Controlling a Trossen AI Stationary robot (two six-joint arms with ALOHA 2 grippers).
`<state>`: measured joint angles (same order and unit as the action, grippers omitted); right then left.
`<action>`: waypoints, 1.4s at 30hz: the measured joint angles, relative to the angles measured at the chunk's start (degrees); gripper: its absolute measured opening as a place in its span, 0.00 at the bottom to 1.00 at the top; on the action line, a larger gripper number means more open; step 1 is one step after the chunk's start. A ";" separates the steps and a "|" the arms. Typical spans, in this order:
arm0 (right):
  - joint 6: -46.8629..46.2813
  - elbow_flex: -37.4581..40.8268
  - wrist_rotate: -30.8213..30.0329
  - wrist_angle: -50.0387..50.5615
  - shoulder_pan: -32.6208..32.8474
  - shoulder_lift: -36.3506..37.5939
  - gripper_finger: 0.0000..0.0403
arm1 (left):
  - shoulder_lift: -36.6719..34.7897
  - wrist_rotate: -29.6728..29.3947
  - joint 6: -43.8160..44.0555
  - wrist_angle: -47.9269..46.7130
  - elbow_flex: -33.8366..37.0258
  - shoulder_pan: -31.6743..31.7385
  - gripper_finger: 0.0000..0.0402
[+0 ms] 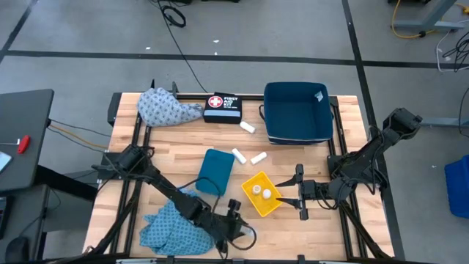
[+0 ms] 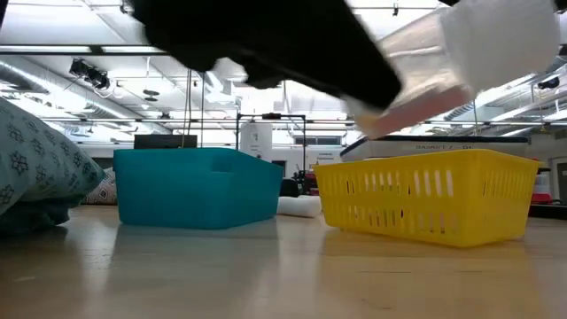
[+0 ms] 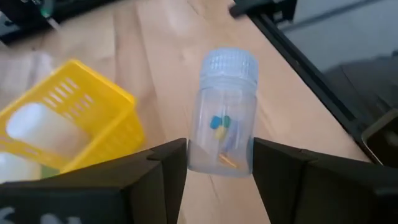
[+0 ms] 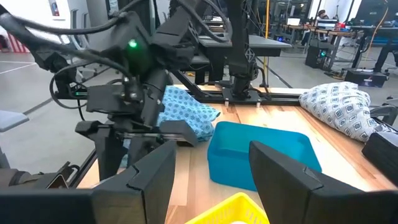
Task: Pick & place medical supplies in basket/bin
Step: Put the white pill bottle into the yellow bin
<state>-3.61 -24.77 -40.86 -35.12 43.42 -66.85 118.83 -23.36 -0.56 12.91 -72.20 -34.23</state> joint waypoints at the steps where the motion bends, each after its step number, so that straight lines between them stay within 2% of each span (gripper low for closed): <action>1: 0.01 0.00 0.01 -0.01 0.00 0.00 0.52 | 0.00 0.28 -0.23 1.65 0.70 0.48 0.39; 8: -0.06 0.00 0.13 0.43 0.00 0.00 0.52 | -0.20 0.33 -0.58 4.13 5.43 3.95 0.39; 15: -3.91 0.00 0.11 5.25 -0.26 -0.35 0.52 | -0.36 -0.40 -4.49 17.64 6.75 5.09 0.39; 18: -4.56 0.00 0.10 6.06 -0.26 -1.73 0.52 | -1.39 -1.67 -7.41 19.49 6.81 5.50 0.39; 24: -5.24 -0.02 0.43 6.25 -0.63 -5.88 0.54 | -4.53 -2.51 -7.63 14.67 6.75 8.20 0.39; 29: -7.58 -0.02 1.09 6.54 -2.56 -9.13 0.62 | -5.44 -2.75 -7.59 11.51 6.77 10.39 0.39; 35: -7.75 -0.02 3.60 6.22 -5.58 -10.05 0.71 | -5.44 -2.25 -7.84 10.71 6.77 12.07 0.39; 42: -7.51 -0.02 8.52 6.68 -9.14 -10.03 0.72 | -5.42 -0.26 -7.62 10.08 6.89 14.30 0.39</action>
<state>-11.11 -24.80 -32.35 -28.45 34.28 -76.88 113.40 -23.62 -8.19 22.99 -65.31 -19.93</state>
